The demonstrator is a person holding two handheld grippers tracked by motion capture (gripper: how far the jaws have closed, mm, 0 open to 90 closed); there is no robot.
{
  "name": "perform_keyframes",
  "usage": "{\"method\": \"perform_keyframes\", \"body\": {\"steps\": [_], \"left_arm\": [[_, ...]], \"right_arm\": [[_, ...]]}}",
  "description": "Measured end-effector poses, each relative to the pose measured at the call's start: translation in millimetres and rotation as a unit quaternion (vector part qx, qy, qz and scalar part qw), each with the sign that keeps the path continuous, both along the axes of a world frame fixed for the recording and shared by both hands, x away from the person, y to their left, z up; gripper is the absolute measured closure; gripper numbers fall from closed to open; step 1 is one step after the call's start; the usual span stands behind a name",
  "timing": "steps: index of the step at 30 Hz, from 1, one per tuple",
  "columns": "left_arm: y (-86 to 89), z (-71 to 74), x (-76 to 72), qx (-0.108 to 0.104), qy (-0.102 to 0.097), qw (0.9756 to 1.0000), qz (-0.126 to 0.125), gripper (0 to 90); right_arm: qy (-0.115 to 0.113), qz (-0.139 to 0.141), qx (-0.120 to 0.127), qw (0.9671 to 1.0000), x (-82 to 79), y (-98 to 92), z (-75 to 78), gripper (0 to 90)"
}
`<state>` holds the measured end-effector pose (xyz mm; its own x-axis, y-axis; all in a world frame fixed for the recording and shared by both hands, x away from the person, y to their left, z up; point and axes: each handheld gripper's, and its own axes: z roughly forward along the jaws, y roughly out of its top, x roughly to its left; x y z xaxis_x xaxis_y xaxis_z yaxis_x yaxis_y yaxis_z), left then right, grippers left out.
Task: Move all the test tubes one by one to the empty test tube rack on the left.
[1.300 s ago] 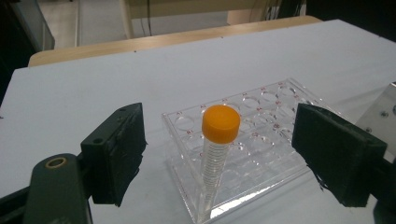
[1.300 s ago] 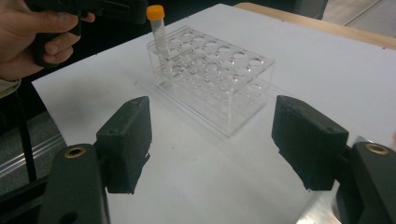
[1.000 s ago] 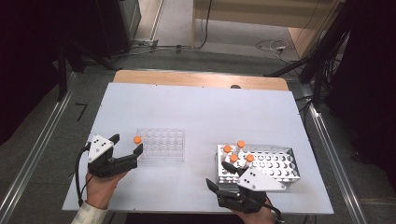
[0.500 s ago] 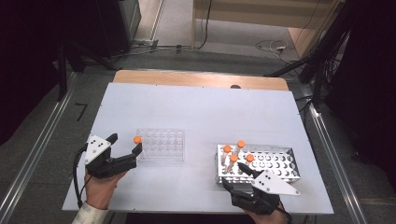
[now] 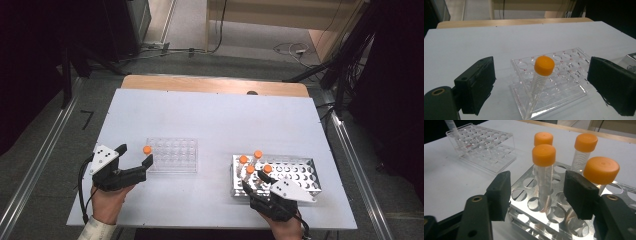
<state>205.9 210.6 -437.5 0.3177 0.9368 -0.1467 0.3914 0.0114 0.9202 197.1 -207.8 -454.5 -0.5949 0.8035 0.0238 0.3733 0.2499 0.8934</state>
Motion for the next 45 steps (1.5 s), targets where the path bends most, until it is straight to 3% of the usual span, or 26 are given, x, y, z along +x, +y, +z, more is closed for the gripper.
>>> {"method": "perform_keyframes", "body": {"steps": [8, 12, 20, 24, 32, 40, 45], "left_arm": [[-4.2, -2.2, -0.2, 0.006, -0.002, 1.0000, -0.007, 8.5], [-4.4, -2.6, -0.1, 0.005, -0.003, 1.0000, -0.007, 8.5], [-6.5, -3.0, -1.0, 0.007, -0.002, 0.9999, -0.011, 8.5], [-7.1, -3.6, -0.9, 0.008, -0.001, 0.9999, -0.014, 8.5], [-8.0, -3.0, -2.1, 0.012, -0.005, 0.9998, -0.014, 8.5], [-8.0, -3.9, -1.6, 0.011, -0.003, 0.9999, -0.012, 8.5], [-9.5, -3.0, -2.7, 0.012, -0.006, 0.9998, -0.015, 8.5]], "right_arm": [[0.001, -0.007, -0.002, 1.0000, 10.3, 6.5, -5.1, 53.8], [-0.006, -0.013, -0.016, 0.9998, 12.1, 12.3, -8.0, 61.4], [-0.007, -0.027, -0.028, 0.9992, 14.9, 14.7, -12.4, 69.4], [-0.017, -0.032, -0.031, 0.9988, 13.5, 15.0, -10.9, 71.2], [-0.039, -0.027, -0.028, 0.9985, 8.7, 14.6, 2.9, 71.3], [-0.081, -0.027, -0.019, 0.9962, -1.0, 14.3, 25.6, 71.7], [-0.099, -0.012, -0.005, 0.9950, -13.1, 15.9, 37.1, 71.7]]}}
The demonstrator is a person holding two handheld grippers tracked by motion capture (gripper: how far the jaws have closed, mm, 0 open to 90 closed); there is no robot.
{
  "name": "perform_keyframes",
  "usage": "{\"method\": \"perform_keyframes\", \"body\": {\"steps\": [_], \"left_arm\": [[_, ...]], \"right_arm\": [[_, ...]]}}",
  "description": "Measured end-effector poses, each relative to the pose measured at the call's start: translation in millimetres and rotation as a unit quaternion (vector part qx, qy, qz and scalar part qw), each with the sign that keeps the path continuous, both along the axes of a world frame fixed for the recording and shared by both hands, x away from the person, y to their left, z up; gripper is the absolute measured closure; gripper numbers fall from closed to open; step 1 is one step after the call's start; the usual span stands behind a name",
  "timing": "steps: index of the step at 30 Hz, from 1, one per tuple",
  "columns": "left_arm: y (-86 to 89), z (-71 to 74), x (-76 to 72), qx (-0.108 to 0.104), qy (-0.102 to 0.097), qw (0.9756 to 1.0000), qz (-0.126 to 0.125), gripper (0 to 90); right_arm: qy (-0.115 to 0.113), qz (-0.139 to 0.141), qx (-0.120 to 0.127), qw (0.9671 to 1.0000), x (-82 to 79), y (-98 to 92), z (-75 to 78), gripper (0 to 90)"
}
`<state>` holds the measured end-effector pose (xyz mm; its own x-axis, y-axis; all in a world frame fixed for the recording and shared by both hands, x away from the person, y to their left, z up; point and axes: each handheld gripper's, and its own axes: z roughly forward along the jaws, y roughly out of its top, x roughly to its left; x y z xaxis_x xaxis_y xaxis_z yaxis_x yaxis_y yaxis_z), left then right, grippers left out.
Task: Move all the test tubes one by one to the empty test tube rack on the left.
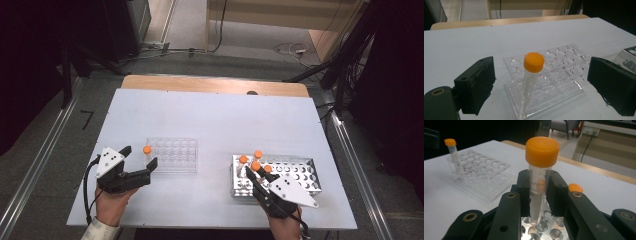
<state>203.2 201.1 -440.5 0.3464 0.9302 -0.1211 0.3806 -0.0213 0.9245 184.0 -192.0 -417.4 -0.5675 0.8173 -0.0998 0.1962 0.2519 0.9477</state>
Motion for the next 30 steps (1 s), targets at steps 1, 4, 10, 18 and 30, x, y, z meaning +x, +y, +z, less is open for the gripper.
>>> {"method": "perform_keyframes", "body": {"steps": [1, 4, 10, 18, 30], "left_arm": [[-0.8, 0.1, -0.2, -0.002, -0.001, 1.0000, -0.001, 8.5], [-3.3, 0.7, -0.7, 0.002, -0.001, 1.0000, -0.007, 8.5], [-9.3, 1.2, -1.8, 0.006, -0.003, 0.9999, -0.015, 7.4], [-9.7, 2.8, -3.7, -0.005, -0.006, 0.9994, -0.033, 7.8], [-23.9, 4.3, -8.2, -0.002, -0.012, 0.9981, -0.061, 8.6]], "right_arm": [[-0.002, 0.004, 0.002, 1.0000, -2.4, 0.8, 1.6, 71.8], [0.003, 0.024, 0.010, 0.9997, -7.5, 7.4, 3.3, 71.8], [0.028, 0.052, 0.027, 0.9979, -4.5, 21.2, -3.5, 71.8], [0.038, 0.083, 0.015, 0.9957, -2.6, 43.4, -11.1, 71.7], [0.064, 0.108, -0.009, 0.9921, 11.5, 69.4, -26.4, 71.8]]}}
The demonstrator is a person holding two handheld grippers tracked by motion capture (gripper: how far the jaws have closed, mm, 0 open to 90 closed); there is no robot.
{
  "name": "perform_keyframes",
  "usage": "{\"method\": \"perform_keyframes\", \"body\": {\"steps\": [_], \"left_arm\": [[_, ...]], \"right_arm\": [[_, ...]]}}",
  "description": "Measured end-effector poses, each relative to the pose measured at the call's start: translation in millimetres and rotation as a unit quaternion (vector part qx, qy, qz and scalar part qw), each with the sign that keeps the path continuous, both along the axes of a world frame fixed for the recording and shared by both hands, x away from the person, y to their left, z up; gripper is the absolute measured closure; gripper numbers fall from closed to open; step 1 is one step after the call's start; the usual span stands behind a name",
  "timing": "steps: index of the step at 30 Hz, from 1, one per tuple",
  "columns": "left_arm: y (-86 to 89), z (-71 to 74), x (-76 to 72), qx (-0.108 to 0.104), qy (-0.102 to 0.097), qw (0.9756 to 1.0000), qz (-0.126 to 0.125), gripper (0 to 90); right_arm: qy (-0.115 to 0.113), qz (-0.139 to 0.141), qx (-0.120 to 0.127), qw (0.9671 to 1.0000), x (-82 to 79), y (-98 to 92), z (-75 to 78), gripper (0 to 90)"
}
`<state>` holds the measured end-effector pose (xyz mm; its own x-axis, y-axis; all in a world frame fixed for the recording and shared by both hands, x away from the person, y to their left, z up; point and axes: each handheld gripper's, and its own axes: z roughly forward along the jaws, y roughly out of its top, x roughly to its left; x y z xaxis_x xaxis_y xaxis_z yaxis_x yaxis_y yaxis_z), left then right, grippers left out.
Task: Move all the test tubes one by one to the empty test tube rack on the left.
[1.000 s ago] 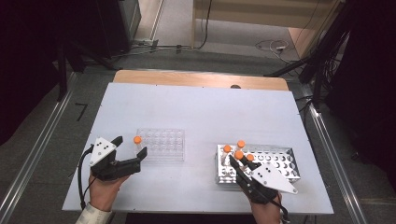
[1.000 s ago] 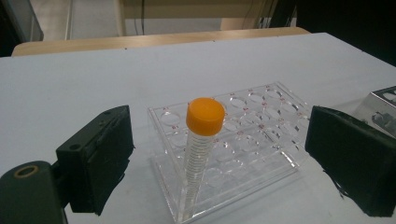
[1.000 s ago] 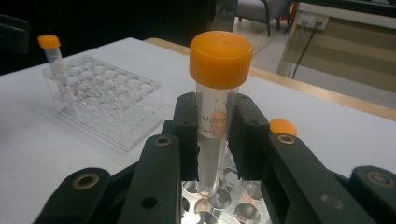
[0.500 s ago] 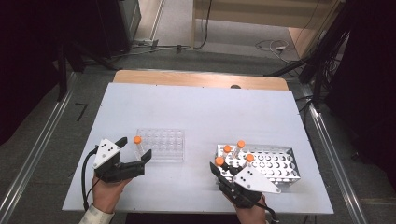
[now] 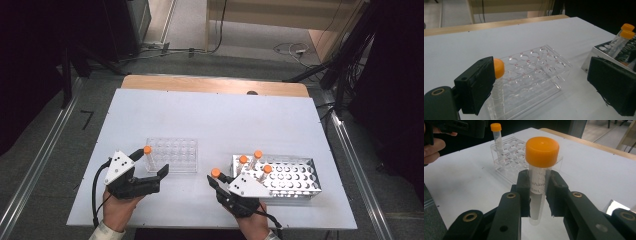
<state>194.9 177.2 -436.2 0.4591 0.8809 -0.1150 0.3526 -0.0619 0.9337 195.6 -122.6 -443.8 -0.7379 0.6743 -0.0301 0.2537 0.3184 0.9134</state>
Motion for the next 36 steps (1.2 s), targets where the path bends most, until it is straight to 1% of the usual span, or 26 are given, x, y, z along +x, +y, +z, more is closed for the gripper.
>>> {"method": "perform_keyframes", "body": {"steps": [3, 5, 9, 13, 16, 21, 25, 31, 34, 35, 36], "left_arm": [[-3.8, 0.6, -1.1, 0.000, 0.000, 1.0000, -0.008, 8.6], [-6.2, 0.7, -1.5, -0.001, -0.003, 0.9999, -0.013, 8.7], [-10.6, 0.8, -2.8, 0.001, -0.004, 0.9996, -0.028, 8.8], [-14.3, 1.4, -4.9, -0.002, -0.006, 0.9992, -0.038, 11.0], [-18.3, 3.0, -7.6, -0.004, -0.014, 0.9988, -0.046, 12.4], [-27.9, 5.6, -12.6, -0.007, -0.024, 0.9973, -0.069, 14.8], [-36.1, 5.1, -14.1, -0.004, -0.022, 0.9958, -0.089, 17.2], [-46.9, 4.4, -17.2, -0.004, -0.025, 0.9926, -0.119, 27.4], [-51.8, 3.1, -17.4, 0.001, -0.023, 0.9912, -0.130, 31.2], [-53.0, 2.8, -17.6, 0.004, -0.022, 0.9911, -0.131, 32.9], [-54.3, 2.2, -17.6, 0.004, -0.024, 0.9908, -0.133, 37.6]], "right_arm": [[0.002, 0.004, -0.002, 1.0000, 1.6, 4.5, -0.9, 71.8], [0.003, 0.007, -0.005, 1.0000, 2.8, 7.5, -1.8, 71.8], [0.008, 0.012, -0.010, 0.9999, 4.2, 13.1, -5.4, 71.8], [0.012, 0.015, -0.014, 0.9997, 4.0, 16.5, -8.8, 71.8], [0.013, 0.016, -0.014, 0.9997, 4.6, 18.5, -9.9, 71.8], [0.018, 0.020, -0.018, 0.9995, 5.2, 23.1, -12.2, 71.8], [0.018, 0.030, -0.021, 0.9992, 4.7, 29.5, -13.8, 71.8], [0.017, 0.045, -0.027, 0.9985, 3.2, 41.2, -15.9, 71.8], [0.018, 0.050, -0.028, 0.9982, 3.0, 45.2, -16.2, 71.8], [0.018, 0.051, -0.029, 0.9981, 2.7, 46.4, -16.3, 71.8], [0.017, 0.055, -0.030, 0.9979, 2.2, 48.2, -16.7, 71.8]]}}
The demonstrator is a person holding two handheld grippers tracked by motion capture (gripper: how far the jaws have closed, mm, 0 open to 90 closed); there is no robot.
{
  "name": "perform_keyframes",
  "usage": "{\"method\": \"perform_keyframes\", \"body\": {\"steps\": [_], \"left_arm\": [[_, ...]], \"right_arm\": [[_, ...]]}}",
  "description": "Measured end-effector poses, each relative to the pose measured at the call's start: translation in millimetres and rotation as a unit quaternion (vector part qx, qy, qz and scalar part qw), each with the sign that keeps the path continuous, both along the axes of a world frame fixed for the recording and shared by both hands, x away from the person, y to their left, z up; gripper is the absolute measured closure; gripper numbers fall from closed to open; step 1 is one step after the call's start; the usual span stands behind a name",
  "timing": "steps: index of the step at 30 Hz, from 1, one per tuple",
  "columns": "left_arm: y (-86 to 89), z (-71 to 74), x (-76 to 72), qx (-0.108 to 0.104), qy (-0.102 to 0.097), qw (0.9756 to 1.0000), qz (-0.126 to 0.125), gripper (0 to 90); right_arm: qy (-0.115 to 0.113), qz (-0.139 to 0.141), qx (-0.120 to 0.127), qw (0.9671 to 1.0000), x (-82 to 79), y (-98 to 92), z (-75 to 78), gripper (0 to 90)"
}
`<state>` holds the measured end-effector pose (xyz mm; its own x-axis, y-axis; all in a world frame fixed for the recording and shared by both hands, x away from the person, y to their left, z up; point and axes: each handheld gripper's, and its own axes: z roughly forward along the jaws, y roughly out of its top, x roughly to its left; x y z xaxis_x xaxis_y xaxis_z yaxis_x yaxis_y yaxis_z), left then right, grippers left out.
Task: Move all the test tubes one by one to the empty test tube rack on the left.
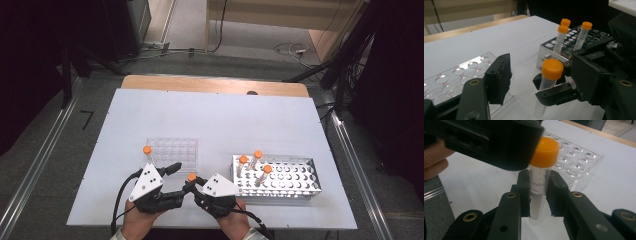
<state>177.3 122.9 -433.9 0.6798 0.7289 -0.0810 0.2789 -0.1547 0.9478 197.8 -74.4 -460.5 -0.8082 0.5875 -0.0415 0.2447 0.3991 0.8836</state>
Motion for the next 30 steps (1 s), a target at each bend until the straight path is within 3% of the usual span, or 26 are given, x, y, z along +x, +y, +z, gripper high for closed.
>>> {"method": "perform_keyframes", "body": {"steps": [4, 6, 12, 26, 27, 28, 30], "left_arm": [[-2.8, -1.4, 0.6, 0.003, 0.002, 0.9998, -0.018, 45.6], [-4.0, -2.1, 0.4, 0.005, 0.003, 0.9997, -0.023, 54.0], [-5.4, -2.2, -0.3, 0.009, -0.002, 0.9998, -0.018, 68.0], [-5.8, 0.2, -2.0, 0.008, -0.001, 0.9999, -0.013, 71.0], [-5.9, 1.0, -2.5, 0.006, -0.003, 0.9999, -0.010, 71.1], [-5.5, 1.7, -2.7, 0.007, -0.005, 0.9999, -0.007, 71.0], [-4.3, 3.0, -2.2, 0.005, -0.006, 1.0000, -0.002, 71.1]], "right_arm": [[0.000, 0.002, -0.002, 1.0000, -1.0, 1.7, -0.3, 71.8], [-0.002, 0.003, -0.002, 1.0000, -1.3, 2.9, 0.7, 71.8], [-0.002, 0.005, -0.002, 1.0000, -1.6, 4.1, 2.4, 71.8], [-0.004, 0.004, 0.007, 1.0000, -2.5, 4.4, 2.5, 71.1], [-0.003, 0.004, 0.010, 0.9999, -2.9, 3.9, 3.0, 69.4], [0.001, 0.011, 0.010, 0.9999, -2.5, 2.5, 4.1, 59.1], [0.004, 0.014, 0.008, 0.9999, -3.3, -0.3, 5.3, 53.5]]}}
